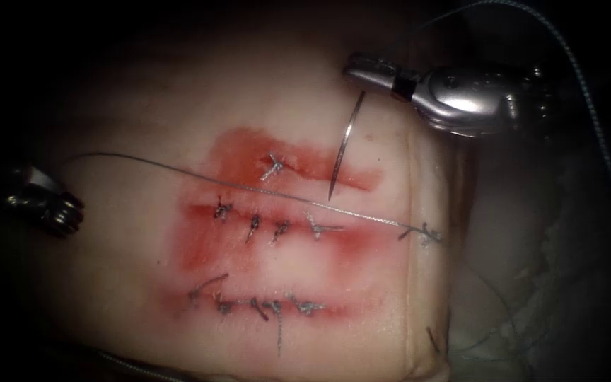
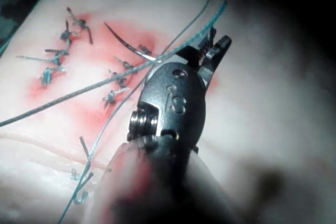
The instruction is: Wound Closure
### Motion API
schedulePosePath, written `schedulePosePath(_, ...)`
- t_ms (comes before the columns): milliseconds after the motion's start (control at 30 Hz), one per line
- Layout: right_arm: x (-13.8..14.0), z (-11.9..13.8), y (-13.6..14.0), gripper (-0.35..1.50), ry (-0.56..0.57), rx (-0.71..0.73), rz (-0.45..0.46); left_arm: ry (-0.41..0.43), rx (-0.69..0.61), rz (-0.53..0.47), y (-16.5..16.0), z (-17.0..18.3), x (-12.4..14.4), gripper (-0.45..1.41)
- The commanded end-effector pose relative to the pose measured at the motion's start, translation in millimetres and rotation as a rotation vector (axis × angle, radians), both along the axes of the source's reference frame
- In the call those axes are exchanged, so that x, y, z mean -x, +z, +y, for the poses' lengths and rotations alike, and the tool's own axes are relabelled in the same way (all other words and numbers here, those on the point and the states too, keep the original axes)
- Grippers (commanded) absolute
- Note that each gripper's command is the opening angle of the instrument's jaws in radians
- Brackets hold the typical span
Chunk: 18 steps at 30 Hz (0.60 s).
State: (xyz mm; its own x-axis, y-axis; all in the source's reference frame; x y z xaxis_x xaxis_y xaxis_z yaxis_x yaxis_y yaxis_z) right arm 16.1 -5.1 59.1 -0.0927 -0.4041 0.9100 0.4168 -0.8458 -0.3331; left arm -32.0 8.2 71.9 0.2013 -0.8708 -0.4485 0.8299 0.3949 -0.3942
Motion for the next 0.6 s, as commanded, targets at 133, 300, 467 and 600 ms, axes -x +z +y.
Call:
schedulePosePath(133,-0.8,-0.1,0.3,-0.35,0.001,0.001,0.003,0.053,0.083,-0.117,0.2,0.6,0.7,-0.20)
schedulePosePath(300,-0.8,-0.1,0.3,-0.35,0.001,0.001,0.003,0.098,-0.006,-0.179,0.9,1.2,1.5,-0.32)
schedulePosePath(467,-0.8,-0.1,0.3,-0.35,0.001,0.001,0.003,0.144,-0.038,-0.209,1.1,1.0,1.6,-0.45)
schedulePosePath(600,-0.8,-0.1,0.3,-0.35,0.001,0.001,0.003,0.159,-0.065,-0.201,1.2,0.9,1.9,-0.25)
